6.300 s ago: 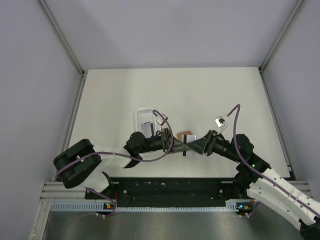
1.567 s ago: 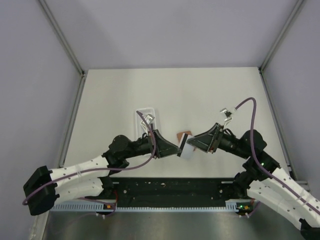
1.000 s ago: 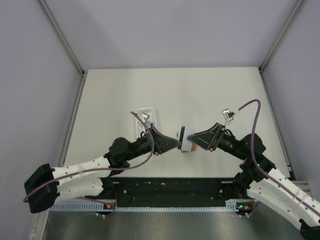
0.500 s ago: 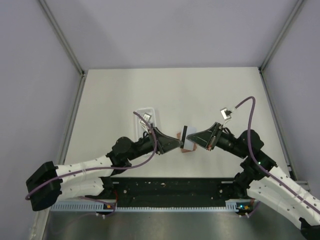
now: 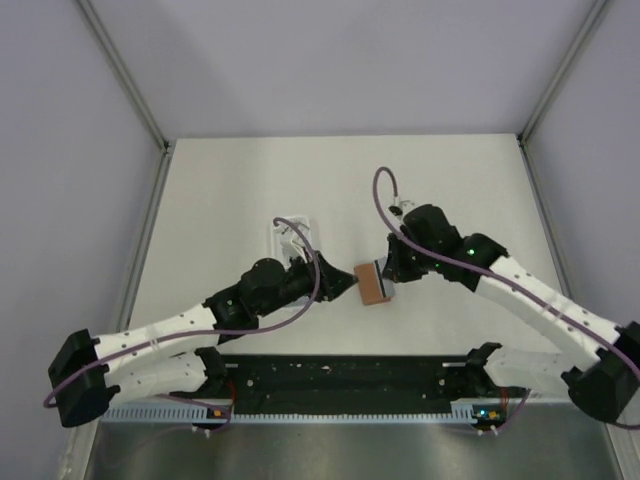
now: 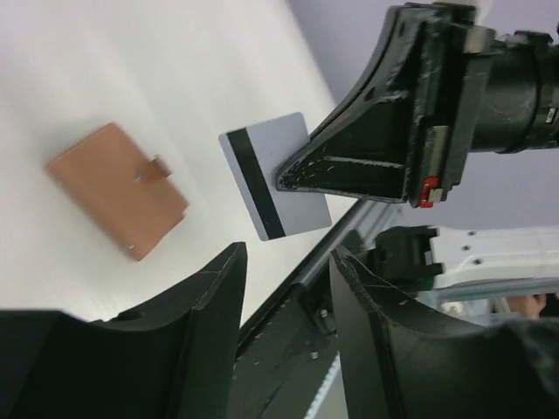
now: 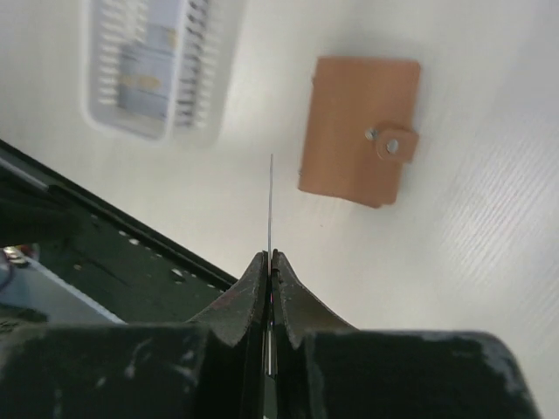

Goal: Put the credit cards into the card holder
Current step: Insert the credit card into the card holder.

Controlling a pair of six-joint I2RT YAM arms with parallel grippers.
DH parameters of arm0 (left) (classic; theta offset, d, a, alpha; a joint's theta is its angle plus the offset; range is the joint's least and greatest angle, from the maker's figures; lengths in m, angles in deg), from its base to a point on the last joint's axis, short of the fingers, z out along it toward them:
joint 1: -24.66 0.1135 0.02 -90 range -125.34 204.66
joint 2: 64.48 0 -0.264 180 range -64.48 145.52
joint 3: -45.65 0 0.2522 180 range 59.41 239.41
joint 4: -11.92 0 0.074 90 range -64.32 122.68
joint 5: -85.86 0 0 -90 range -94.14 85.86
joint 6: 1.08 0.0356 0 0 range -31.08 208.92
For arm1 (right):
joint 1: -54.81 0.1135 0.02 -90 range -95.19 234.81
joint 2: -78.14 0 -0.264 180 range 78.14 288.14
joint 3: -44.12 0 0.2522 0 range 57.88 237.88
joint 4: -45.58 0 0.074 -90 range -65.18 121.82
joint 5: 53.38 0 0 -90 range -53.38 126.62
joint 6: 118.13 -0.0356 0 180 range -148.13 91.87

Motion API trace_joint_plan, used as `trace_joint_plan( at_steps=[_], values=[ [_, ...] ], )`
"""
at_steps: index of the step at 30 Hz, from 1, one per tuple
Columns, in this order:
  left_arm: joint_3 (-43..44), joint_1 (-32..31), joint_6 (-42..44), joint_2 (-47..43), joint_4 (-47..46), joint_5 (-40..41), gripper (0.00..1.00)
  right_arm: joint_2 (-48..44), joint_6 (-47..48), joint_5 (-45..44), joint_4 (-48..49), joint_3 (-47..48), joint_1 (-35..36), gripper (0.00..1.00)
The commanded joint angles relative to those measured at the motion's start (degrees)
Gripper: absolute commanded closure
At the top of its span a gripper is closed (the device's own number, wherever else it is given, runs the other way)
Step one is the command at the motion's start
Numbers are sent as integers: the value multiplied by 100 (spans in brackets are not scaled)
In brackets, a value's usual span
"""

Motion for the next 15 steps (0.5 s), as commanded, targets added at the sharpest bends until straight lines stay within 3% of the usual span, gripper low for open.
trace_joint_plan(
  at_steps=[1, 3, 5, 15],
  values=[
    [-111, -14, 278, 467, 319, 129, 63, 732, 434, -12, -496, -128, -19, 100],
    [-173, -40, 155, 705, 196, 112, 86, 1066, 451, -74, -364, -120, -19, 100],
    [-278, -75, 59, 881, 21, 111, 99, 1426, 487, -74, -258, -58, -19, 100],
    [-138, -198, 49, 1541, -112, 191, 100, 2851, 698, -520, 41, 434, -361, 100]
  ],
)
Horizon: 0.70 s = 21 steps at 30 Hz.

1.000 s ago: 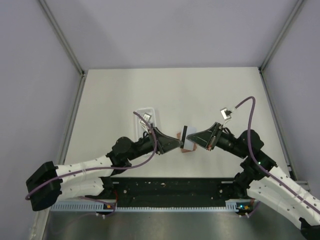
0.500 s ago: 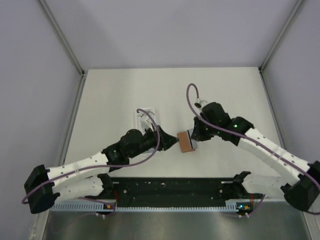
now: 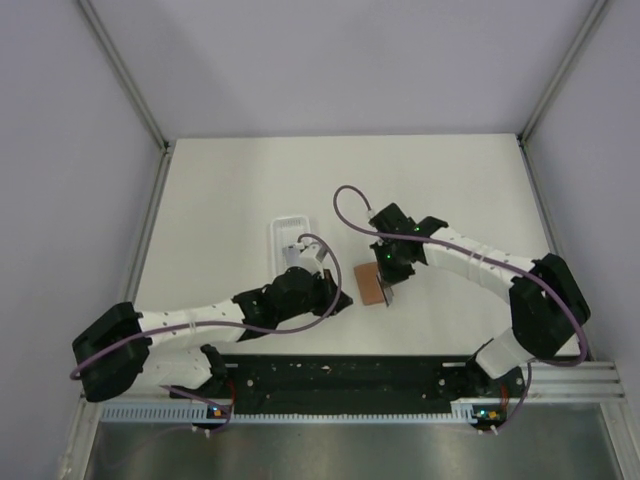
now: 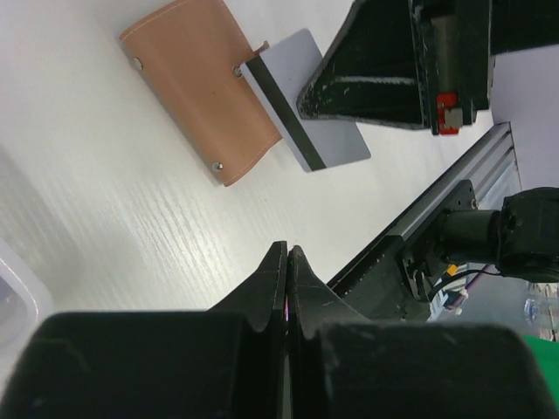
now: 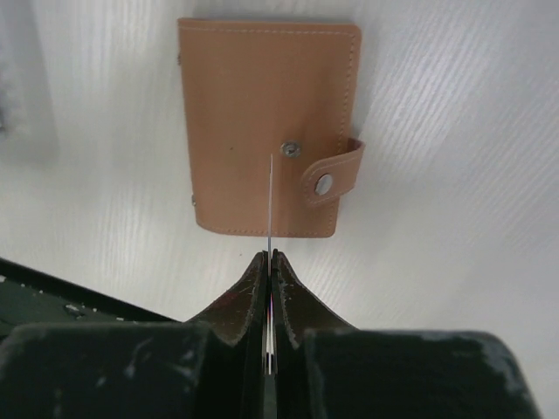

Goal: Put the credit cards into the card holder
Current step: Insert the credit card into the card holder.

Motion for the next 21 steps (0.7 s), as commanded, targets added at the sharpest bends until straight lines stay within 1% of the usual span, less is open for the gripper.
trace_joint_plan(
  at_steps=[1, 7, 10, 14, 16, 21],
  values=[
    [227, -37, 19, 164, -300, 44, 100, 292, 166, -545, 227, 414, -200, 100],
    [464, -46, 168, 480, -248, 53, 100, 249, 193, -1319, 8, 467, -191, 100],
    [736, -46, 369, 735, -169, 53, 100, 240, 202, -1478, -54, 424, -200, 100],
    [1184, -37, 695, 1042, 51, 97, 100, 293, 193, -1548, -19, 301, -279, 100],
    [1378, -37, 713, 1183, 165, 158, 100, 293, 176, -1540, 94, 187, -349, 100],
    [1730, -2, 862, 1675, -18, 97, 100, 161, 105, -934, 630, -288, -709, 100]
  ],
)
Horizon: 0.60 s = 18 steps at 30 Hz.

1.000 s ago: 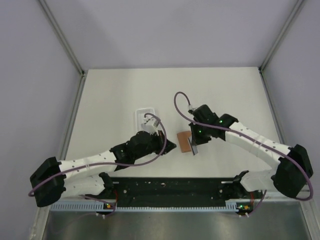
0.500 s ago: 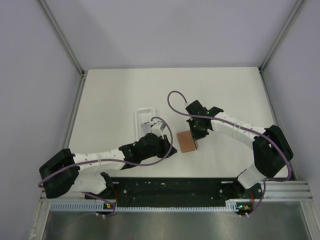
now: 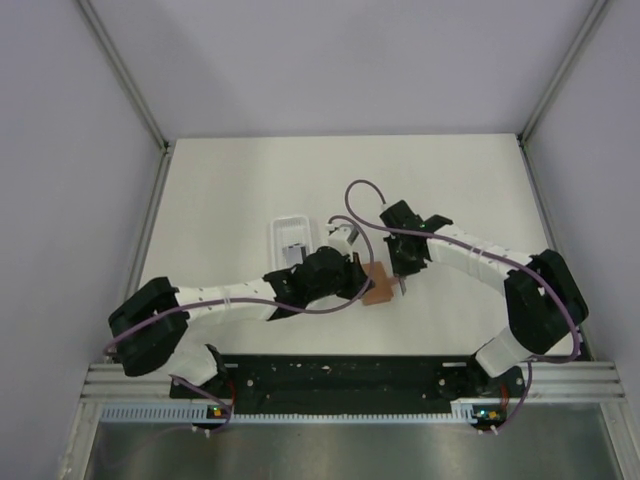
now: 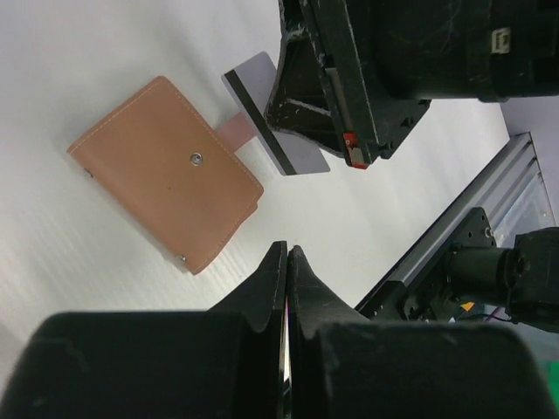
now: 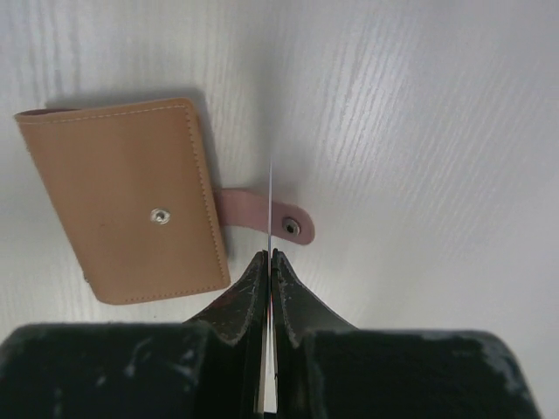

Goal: Put the credit cards into the card holder
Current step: Insert the credit card into the card holder.

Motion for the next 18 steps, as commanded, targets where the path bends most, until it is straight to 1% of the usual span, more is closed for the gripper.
trace_joint_plan(
  at_steps=[1, 5, 12, 17, 18],
  values=[
    [412, 27, 333, 449, -211, 14, 100, -167, -52, 419, 548, -417, -375, 100],
    [956, 36, 615, 1117, -203, -127, 100, -193, -149, 806, 847, -655, -542, 100],
    [2020, 27, 993, 2137, 412, -101, 100, -211, -246, 1140, 1102, -936, -753, 100],
    [2871, 27, 1239, 2717, 1123, 189, 100, -290, -290, 1290, 1208, -1094, -859, 100],
    [3013, 27, 1274, 2823, 1403, 294, 100, -299, -290, 1316, 1208, -1121, -868, 100]
  ],
)
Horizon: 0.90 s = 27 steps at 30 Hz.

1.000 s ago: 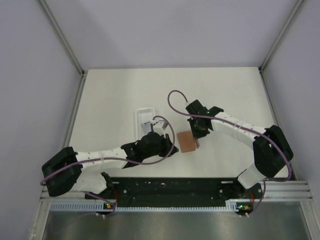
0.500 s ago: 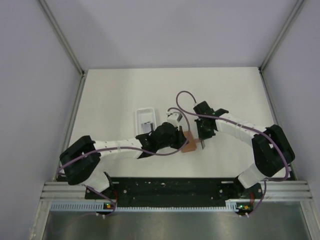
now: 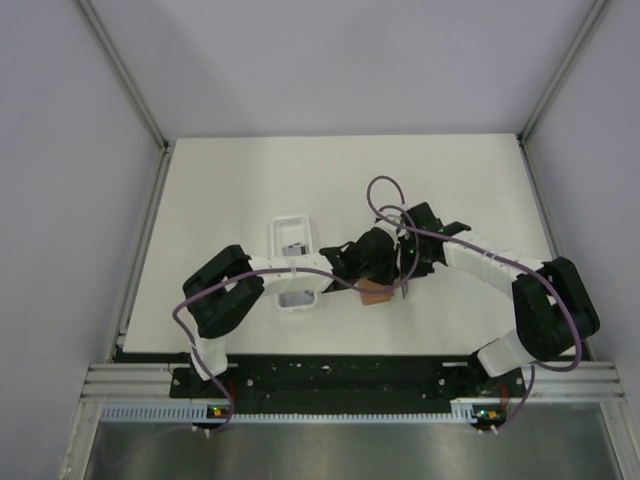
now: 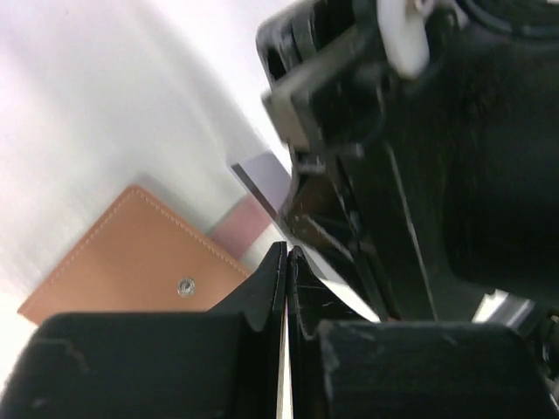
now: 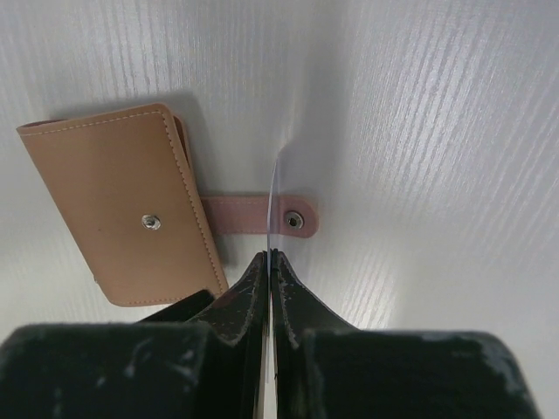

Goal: Put the credit cards into the card holder
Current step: Insert the credit card into the card holder.

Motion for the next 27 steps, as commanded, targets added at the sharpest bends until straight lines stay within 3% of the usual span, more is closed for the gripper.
trace_joint_plan(
  at_steps=[1, 8, 18, 27],
  values=[
    [837, 25, 378, 441, 891, 384, 100, -4, -110, 296, 368, -260, -77, 100],
    [1374, 7, 475, 960, 1596, 824, 100, -57, -154, 436, 421, -374, -173, 100],
    [1339, -2, 326, 1224, 1763, 851, 100, -74, -190, 560, 483, -444, -226, 100],
    [488, 7, 229, 408, 2053, 1351, 100, -39, -181, 490, 492, -480, -235, 100]
  ],
)
